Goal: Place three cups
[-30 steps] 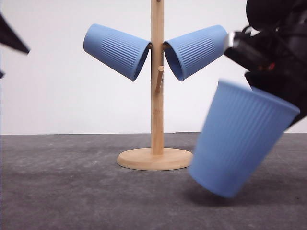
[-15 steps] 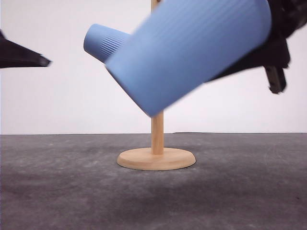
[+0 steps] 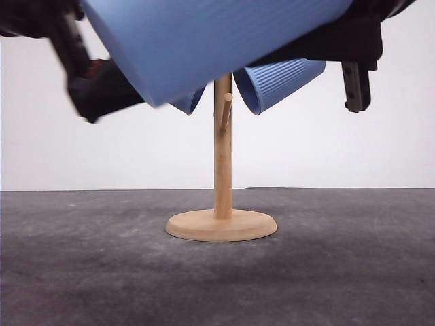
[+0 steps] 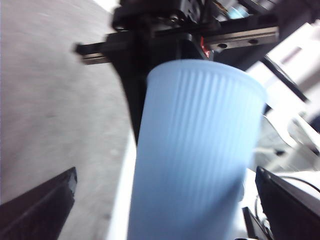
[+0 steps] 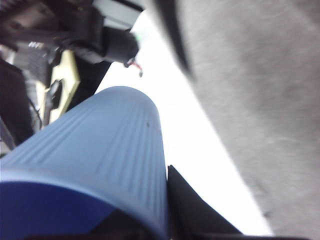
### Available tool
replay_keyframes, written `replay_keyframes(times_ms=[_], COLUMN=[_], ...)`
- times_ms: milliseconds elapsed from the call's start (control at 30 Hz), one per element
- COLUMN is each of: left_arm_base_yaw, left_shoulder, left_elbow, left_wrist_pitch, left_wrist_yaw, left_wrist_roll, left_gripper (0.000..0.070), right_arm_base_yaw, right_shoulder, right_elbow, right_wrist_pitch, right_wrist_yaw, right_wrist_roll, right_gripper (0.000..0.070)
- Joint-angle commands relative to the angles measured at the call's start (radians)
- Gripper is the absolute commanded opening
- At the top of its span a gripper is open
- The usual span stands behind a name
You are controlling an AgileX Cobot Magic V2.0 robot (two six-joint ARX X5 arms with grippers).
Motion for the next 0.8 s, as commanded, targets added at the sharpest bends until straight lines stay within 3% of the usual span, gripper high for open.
replay_keyframes(times_ms=[0,433,700,767], left_arm_base_yaw=[-0.033,-0.218,-0.243,-0.243], left_shoulder=[0.032,0.13,0.133,0.133], left_elbow=[0.029,0.074,0.074,0.074], left_wrist_pitch=[0.029,0.033,0.035,0.036], left_wrist_yaw=[0.018,0.033,-0.037,-0.058], left_wrist_roll=[-0.022,-0.028,-0.027,-0.028], left_gripper=[0.07,0.07,0.07,0.0662], right_arm_base_yaw=[0.018,0.042,0.042,0.042], right_shoulder=[0.006,0.006,0.006,0.006], right_elbow=[0.018,0.018,0.018,0.018], right_wrist_pitch=[0.007,0.007,0.007,0.007], right_wrist_yaw=[-0.014,-0.083,-0.089,-0.102], right_wrist_roll=[-0.011,-0.006,-0.011,-0.011], right_gripper=[0.0,0.0,0.0,0.0])
